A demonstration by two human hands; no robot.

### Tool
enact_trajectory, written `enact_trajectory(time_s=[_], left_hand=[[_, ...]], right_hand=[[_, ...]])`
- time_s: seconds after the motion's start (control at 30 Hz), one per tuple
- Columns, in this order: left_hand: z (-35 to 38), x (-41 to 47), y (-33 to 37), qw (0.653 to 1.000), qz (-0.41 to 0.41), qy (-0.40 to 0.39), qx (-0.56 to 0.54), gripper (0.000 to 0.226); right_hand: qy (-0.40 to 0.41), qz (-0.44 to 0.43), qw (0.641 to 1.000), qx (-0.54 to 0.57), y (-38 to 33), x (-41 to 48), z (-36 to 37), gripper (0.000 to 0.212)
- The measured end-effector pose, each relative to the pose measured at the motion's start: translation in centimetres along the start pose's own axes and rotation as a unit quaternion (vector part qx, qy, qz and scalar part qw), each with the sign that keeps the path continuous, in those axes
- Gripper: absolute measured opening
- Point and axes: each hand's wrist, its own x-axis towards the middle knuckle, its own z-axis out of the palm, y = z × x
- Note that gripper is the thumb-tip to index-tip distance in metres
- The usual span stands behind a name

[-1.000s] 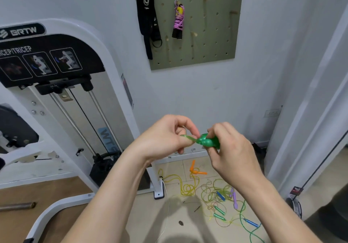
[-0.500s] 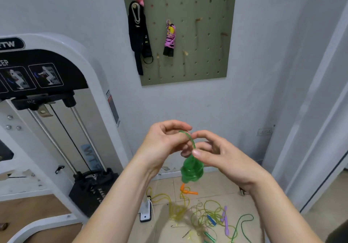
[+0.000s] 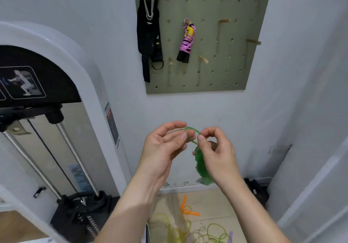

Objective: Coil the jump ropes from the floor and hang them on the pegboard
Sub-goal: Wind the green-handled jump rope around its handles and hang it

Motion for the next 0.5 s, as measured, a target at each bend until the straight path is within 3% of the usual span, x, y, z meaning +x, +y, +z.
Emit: enact_trajectory(time_s=[0.1,0.17,0.23,0.33,0.5], left_hand=[[-2.7,4.0,1.7,0.999,0.019,0.027,0.025,0.03],[-4.5,6.6,2.7,0.998,0.026,0.032,0.036,0.033],[-5.8,8.7,3.2,0.998,0.018,0.023,0.06,0.028],[-7.4,11.8,3.4,0.996,-0.001,0.011,0.089,0.017],[-8.0,16.0,3.8,0.98,0.044,-0.007,0.193,0.022]], right_hand=[[-0.063,0.101,0.977,0.18,-0.6,3.7,3.0,0.008],[-0.115,0.174,0.919,0.336,-0.8,5.9,4.8,0.008],[-0.142,0.215,0.88,0.398,-0.9,7.7,6.4,0.004],[-0.131,0.218,0.894,0.369,-1.0,10.2,8.4,0.005],[-0.072,0.173,0.94,0.284,-1.2,14.2,9.7,0.01]])
